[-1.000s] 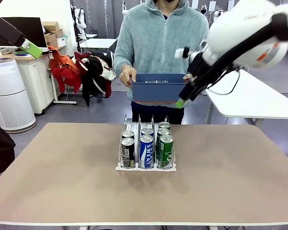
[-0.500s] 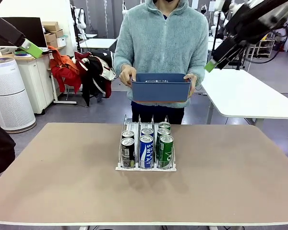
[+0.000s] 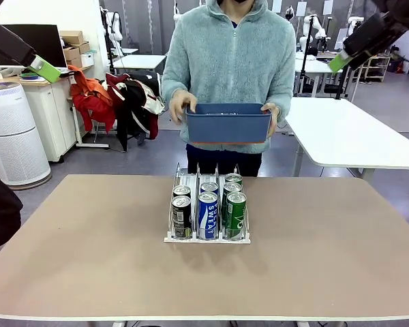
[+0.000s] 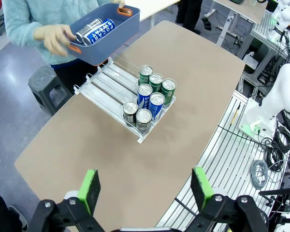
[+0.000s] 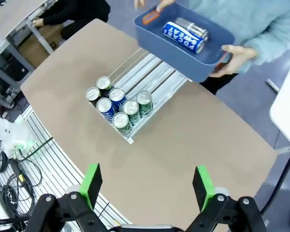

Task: Fill the beverage cans into the dispenser.
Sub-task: Pick up the Pepsi coke handed by the human.

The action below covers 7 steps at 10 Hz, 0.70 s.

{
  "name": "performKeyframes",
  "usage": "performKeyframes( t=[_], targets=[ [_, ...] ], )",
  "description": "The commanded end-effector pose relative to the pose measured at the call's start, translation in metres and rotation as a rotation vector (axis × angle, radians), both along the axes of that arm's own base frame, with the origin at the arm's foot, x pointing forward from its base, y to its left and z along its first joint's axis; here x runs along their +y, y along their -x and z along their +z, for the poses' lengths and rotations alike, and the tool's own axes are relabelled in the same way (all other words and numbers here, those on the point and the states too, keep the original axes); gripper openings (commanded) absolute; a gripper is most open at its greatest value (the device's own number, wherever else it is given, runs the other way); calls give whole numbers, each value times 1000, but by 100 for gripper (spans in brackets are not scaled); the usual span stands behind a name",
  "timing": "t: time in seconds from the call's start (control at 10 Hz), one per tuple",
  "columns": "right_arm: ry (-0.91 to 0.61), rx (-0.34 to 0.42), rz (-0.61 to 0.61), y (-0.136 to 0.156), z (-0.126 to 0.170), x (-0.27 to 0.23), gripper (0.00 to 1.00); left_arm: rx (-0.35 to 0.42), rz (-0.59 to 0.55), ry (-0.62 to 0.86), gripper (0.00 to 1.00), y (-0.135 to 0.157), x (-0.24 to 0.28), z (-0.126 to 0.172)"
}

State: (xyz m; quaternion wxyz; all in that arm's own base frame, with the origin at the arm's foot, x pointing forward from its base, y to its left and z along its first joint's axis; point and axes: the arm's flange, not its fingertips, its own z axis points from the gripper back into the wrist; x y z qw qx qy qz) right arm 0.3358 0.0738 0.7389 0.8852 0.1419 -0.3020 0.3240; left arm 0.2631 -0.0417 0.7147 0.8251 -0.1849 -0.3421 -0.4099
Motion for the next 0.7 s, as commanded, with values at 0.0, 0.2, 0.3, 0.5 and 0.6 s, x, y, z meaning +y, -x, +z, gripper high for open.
performKeyframes(
  t=[0.0, 0.2, 0.3, 0.5, 0.6],
  targets=[
    [-6, 12, -64, -1, -9, -18, 100, 6, 3, 3, 100, -1, 0, -1],
    [-6, -3, -26, 2, 1, -12, 100, 6, 3, 3, 100, -1, 0, -1],
    [-6, -3, -26, 2, 1, -12, 100, 6, 3, 3, 100, -1, 0, -1],
    [-6, -3, -26, 2, 1, -12, 100, 6, 3, 3, 100, -1, 0, -1],
    [-6, -3, -26, 2, 1, -12, 100, 6, 3, 3, 100, -1, 0, -1]
  ],
)
